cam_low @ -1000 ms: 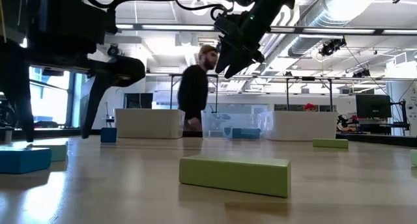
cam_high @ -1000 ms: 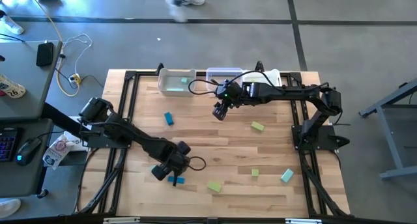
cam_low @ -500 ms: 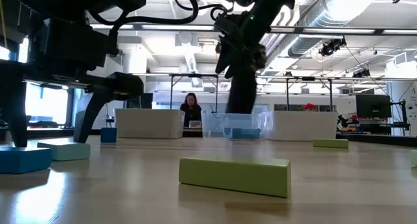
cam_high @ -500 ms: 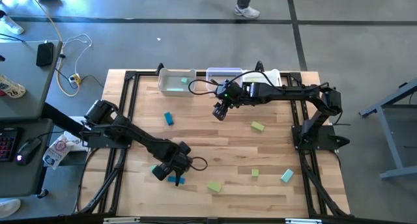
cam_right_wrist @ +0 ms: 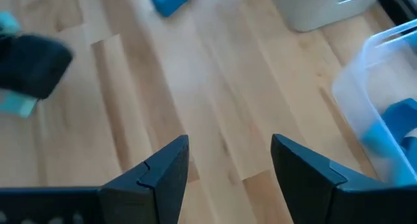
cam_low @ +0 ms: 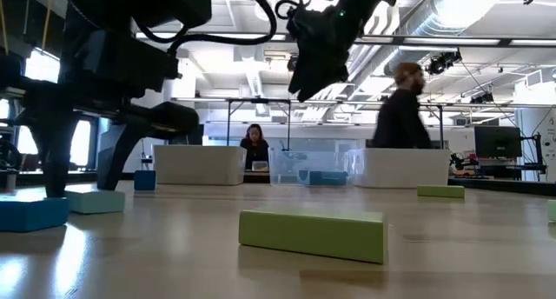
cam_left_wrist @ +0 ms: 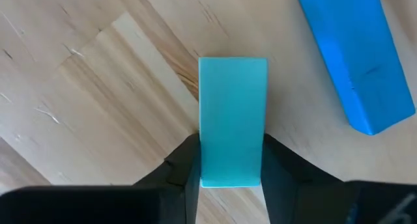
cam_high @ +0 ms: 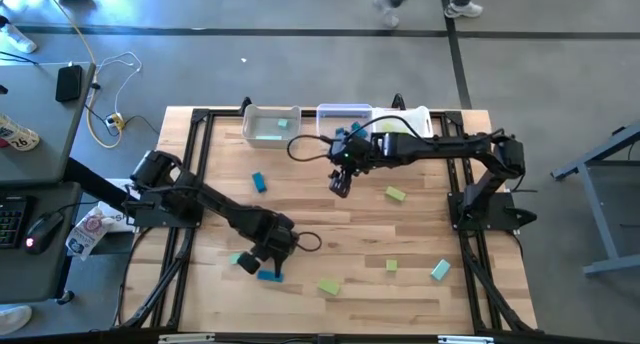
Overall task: Sort & place blocks by color
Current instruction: Put the light blue block into the gray bin
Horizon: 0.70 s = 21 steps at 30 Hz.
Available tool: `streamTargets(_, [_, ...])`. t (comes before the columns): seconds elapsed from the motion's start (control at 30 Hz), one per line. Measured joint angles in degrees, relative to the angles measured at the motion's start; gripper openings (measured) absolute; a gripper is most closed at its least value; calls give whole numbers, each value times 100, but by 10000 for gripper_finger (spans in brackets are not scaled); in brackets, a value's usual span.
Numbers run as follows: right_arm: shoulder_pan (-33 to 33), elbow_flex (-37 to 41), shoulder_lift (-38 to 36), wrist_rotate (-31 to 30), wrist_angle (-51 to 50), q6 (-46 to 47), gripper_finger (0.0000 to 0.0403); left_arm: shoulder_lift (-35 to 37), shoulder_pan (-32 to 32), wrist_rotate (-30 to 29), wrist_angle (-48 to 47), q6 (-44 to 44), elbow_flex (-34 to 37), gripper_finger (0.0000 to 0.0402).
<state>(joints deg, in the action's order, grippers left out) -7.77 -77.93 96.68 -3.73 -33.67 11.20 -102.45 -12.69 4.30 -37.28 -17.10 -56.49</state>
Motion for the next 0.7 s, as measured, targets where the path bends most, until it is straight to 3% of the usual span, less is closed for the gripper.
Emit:
streamTargets(0.53, [537, -4, -700, 90, -491, -810, 204, 695, 828, -85, 468, -306, 7, 95])
streamTargets(0.7, [663, -9, -728, -171, -699, -878, 204, 758, 1173, -223, 690, -620, 2, 95])
